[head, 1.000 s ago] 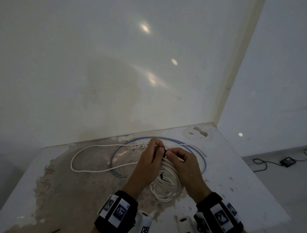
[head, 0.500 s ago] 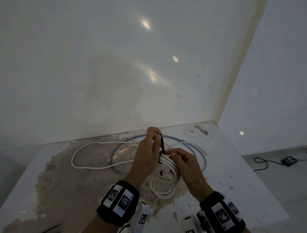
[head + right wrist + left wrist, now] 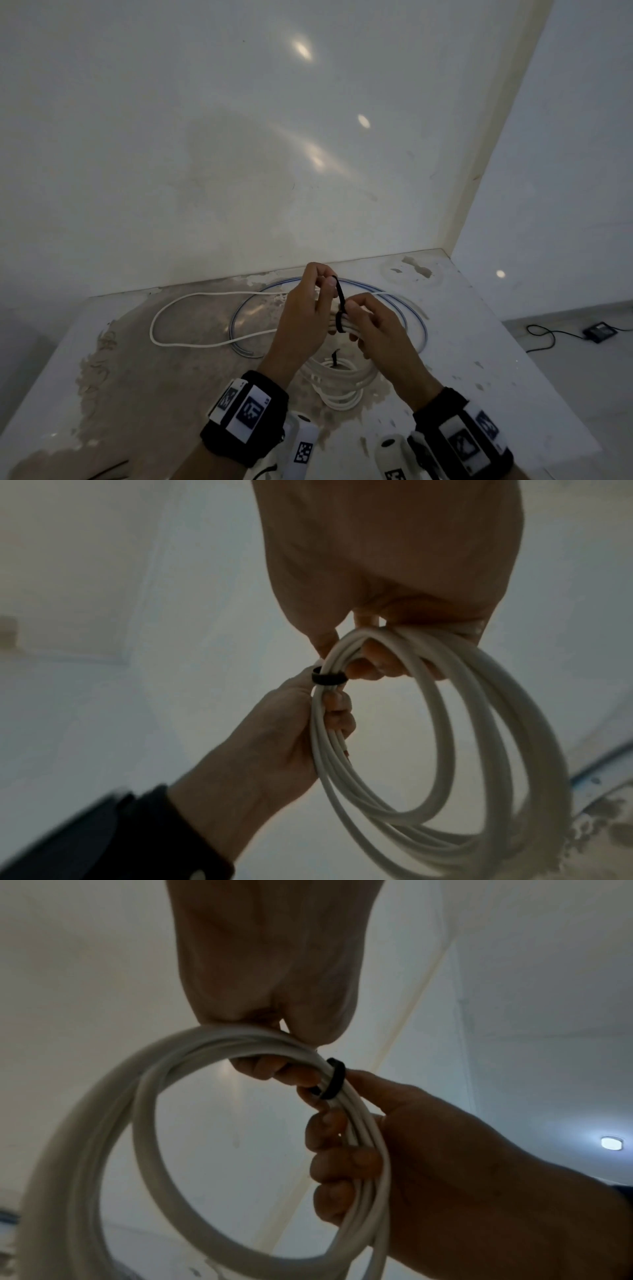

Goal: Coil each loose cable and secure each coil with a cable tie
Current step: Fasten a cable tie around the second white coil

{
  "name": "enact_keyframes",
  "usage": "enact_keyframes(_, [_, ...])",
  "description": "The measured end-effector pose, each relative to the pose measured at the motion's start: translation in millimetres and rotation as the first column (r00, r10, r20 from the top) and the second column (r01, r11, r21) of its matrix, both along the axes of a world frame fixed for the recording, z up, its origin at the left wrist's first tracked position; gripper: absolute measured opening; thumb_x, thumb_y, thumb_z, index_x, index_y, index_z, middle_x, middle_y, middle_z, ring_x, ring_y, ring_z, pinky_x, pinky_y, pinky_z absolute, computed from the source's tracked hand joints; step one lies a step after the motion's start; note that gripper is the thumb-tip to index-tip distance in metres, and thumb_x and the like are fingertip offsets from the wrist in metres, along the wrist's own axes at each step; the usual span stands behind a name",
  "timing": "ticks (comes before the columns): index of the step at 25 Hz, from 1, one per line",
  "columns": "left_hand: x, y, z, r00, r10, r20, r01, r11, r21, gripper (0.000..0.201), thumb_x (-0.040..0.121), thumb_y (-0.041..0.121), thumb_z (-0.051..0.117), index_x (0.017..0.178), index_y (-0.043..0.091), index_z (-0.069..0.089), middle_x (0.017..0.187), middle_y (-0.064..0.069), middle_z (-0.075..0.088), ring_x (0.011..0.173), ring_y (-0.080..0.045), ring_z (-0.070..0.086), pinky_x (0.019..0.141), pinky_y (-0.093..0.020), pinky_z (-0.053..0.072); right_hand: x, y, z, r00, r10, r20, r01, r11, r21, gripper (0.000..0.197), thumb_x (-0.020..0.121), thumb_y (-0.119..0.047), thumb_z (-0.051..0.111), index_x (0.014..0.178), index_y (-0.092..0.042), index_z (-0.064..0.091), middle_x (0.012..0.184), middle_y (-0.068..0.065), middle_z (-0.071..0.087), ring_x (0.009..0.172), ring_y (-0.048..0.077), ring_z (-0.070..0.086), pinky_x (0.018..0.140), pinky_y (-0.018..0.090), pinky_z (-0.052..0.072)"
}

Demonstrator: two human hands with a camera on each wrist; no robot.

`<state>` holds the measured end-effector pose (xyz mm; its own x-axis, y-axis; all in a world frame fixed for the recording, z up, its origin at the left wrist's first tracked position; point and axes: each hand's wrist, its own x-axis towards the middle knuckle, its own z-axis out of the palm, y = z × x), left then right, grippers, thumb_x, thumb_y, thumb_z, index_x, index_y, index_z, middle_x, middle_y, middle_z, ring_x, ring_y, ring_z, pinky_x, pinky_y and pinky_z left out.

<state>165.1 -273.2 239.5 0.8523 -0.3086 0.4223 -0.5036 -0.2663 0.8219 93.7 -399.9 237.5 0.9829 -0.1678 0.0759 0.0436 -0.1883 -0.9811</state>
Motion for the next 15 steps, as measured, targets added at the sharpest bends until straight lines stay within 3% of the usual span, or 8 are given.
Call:
enact_keyframes(2, [0,1,-4,0.999,-0.027,-0.034,0.026,0.999,-0.029,0.015,0.103,0.028,0.042,0.096,0.017,0.049,0.076,0.002,0.051,0.06,-0.006,0.045,0.055,-0.019,0.037,2,-1,2,0.993,0.06,-0.102,-0.049,0.994,0.102,0.024,0.104,-0.024,0.049,0.094,-0.011,0.066,0.062,-0.013,0.063,0.055,-0.001,0.055,0.05,0.015,0.041])
enact_keyframes(4, [1,3,-9,0.999,-0.022,-0.041,0.02,0.999,-0.051,0.016,0.104,0.028,0.042,0.094,0.017,0.048,0.076,0.001,0.048,0.062,-0.006,0.042,0.058,-0.023,0.037,4,-3,4,0.981,0.111,-0.162,-0.085,0.983,0.163,0.025,0.103,-0.022,0.051,0.084,-0.012,0.065,0.061,-0.006,0.06,0.053,0.007,0.052,0.049,0.019,0.042])
enact_keyframes(6, [3,5,-14,0.998,0.019,-0.053,-0.023,0.997,-0.076,0.016,0.103,0.026,0.041,0.091,0.017,0.047,0.074,0.006,0.045,0.063,-0.005,0.04,0.062,-0.023,0.037,6,-5,6,0.964,0.17,-0.205,-0.134,0.974,0.181,0.027,0.102,-0.024,0.051,0.079,-0.014,0.063,0.061,0.0,0.057,0.051,0.013,0.049,0.049,0.023,0.042])
enact_keyframes(9, [4,5,-18,0.992,0.078,-0.102,-0.09,0.989,-0.119,0.014,0.103,0.02,0.042,0.091,0.016,0.048,0.078,0.008,0.05,0.066,-0.003,0.044,0.067,-0.022,0.04,10,-7,5,0.937,0.236,-0.259,-0.191,0.964,0.187,0.03,0.102,-0.029,0.05,0.078,-0.016,0.061,0.061,0.0,0.056,0.051,0.013,0.048,0.05,0.025,0.042])
enact_keyframes(13, [1,6,-17,0.991,0.058,-0.118,-0.077,0.985,-0.156,0.011,0.104,0.018,0.041,0.098,0.019,0.049,0.083,-0.003,0.062,0.056,-0.004,0.048,0.056,-0.023,0.041,13,-8,-1,0.95,0.204,-0.235,-0.168,0.972,0.165,0.028,0.1,-0.027,0.054,0.081,-0.009,0.065,0.062,0.0,0.056,0.051,0.011,0.045,0.049,0.022,0.038])
enact_keyframes(15, [-1,10,-15,0.986,0.001,-0.167,-0.03,0.985,-0.17,0.009,0.103,0.021,0.044,0.108,0.023,0.052,0.086,-0.002,0.066,0.057,-0.012,0.057,0.053,-0.026,0.047,15,-9,-6,0.973,0.143,-0.182,-0.123,0.985,0.118,0.026,0.099,-0.025,0.057,0.087,-0.004,0.066,0.067,0.003,0.058,0.051,0.007,0.045,0.048,0.018,0.037])
